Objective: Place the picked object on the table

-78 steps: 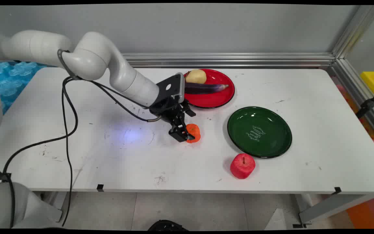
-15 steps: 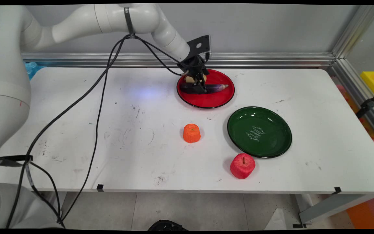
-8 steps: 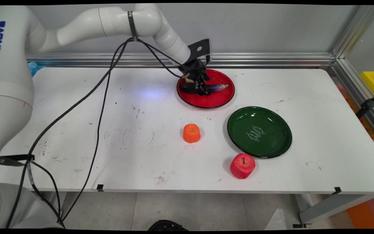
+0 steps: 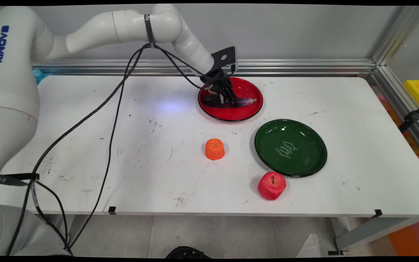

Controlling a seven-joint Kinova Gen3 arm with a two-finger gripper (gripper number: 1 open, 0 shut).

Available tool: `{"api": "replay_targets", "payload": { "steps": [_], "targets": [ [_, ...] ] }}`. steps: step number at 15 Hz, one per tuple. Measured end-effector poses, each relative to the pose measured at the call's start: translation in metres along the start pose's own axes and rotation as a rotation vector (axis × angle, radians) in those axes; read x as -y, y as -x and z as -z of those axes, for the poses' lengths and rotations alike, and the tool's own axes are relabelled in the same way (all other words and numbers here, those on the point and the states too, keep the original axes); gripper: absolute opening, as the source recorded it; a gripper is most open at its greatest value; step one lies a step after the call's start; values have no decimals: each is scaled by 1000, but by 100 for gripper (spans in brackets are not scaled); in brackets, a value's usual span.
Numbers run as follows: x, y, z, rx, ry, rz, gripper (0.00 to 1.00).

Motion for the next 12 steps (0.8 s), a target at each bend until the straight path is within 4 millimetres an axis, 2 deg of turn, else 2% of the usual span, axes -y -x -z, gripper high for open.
{"api": "replay_targets", "payload": {
  "steps": [3,8,10,12],
  "targets": [
    [-4,-5,9,-14,-3,-4,0],
    [-23,-20,42,-53,-20,3,0],
    [-36,-24,56,-63,-19,6,0],
    [-57,-24,73,-69,-9,4,0]
  ]
}}
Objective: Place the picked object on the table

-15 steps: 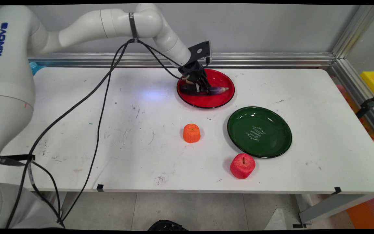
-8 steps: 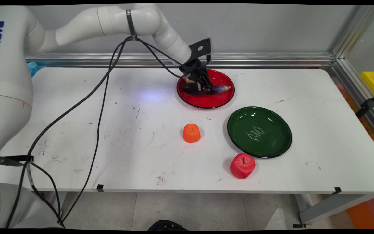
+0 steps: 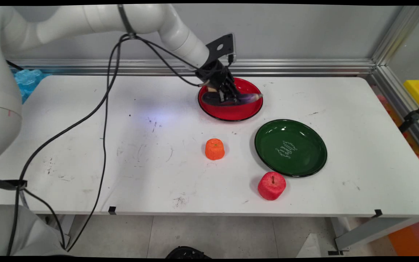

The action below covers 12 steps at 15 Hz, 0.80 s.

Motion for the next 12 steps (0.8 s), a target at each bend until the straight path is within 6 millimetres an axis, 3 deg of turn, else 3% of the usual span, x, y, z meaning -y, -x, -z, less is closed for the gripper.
{"api": "replay_targets", "payload": {
  "steps": [5,6,12],
  "targets": [
    [-56,14,32,6,39,3,0],
    [-66,18,36,8,44,5,100],
    [-106,48,48,18,48,33,100]
  ]
}}
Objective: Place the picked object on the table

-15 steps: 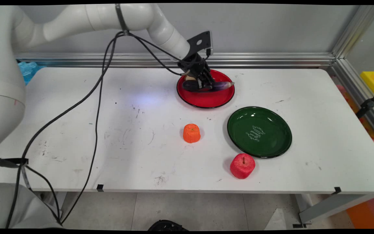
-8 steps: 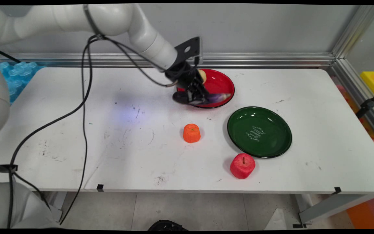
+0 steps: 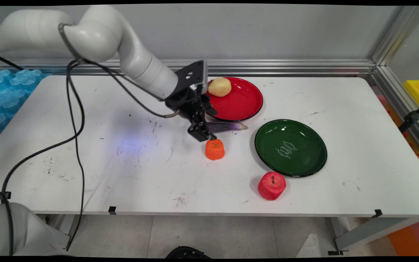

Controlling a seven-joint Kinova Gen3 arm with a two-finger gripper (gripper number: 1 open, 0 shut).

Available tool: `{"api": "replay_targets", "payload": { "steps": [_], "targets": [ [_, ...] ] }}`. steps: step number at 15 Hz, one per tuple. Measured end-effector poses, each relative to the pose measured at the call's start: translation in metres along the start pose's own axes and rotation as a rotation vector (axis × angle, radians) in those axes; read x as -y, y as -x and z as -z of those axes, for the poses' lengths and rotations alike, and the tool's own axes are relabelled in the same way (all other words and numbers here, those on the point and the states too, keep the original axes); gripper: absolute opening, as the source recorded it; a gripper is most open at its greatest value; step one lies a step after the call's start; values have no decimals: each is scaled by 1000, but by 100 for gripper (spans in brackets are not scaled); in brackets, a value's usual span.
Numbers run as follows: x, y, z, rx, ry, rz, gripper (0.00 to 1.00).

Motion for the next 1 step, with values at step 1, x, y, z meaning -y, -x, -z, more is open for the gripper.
{"api": "replay_targets", "payload": {
  "steps": [1],
  "targets": [
    [-4,4,0,-1,-3,3,100]
  ]
}}
